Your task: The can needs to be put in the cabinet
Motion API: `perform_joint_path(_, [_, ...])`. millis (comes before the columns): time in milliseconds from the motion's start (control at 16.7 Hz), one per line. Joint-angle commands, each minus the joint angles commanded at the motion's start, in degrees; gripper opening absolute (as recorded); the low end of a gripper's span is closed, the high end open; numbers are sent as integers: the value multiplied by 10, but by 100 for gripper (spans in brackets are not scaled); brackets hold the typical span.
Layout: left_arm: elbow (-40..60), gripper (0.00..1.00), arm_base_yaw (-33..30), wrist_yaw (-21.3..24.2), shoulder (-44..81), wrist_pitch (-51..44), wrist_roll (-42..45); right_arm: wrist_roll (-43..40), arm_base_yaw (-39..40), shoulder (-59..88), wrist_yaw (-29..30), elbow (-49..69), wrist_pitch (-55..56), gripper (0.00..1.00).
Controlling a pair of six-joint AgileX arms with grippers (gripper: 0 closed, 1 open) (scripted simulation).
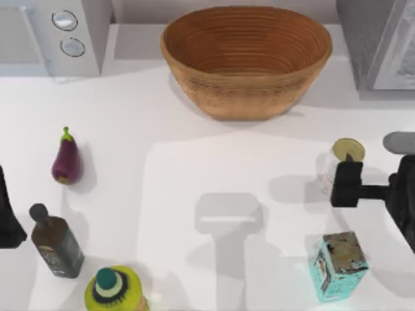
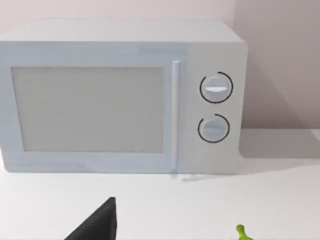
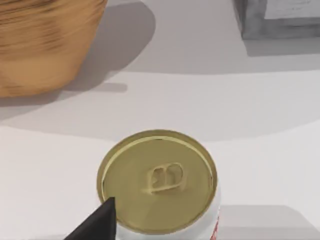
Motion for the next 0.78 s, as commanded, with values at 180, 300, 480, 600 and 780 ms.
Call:
perform_joint_path(180, [0, 100, 0, 0, 0, 0, 0, 22, 41, 103, 36, 23, 39, 100])
perform_joint_path(300, [0, 100, 0, 0, 0, 0, 0, 31, 60, 144, 52, 31, 55, 100])
perform_joint_path(480, [0, 100, 0, 0, 0, 0, 0, 36, 69, 163, 60, 33, 62, 100])
perform_joint_path(600, [0, 100, 0, 0, 0, 0, 0, 36, 69, 163, 60, 33, 62, 100])
perform_joint_path(780, [0, 100, 0, 0, 0, 0, 0, 33, 62, 159, 57, 37, 61, 100])
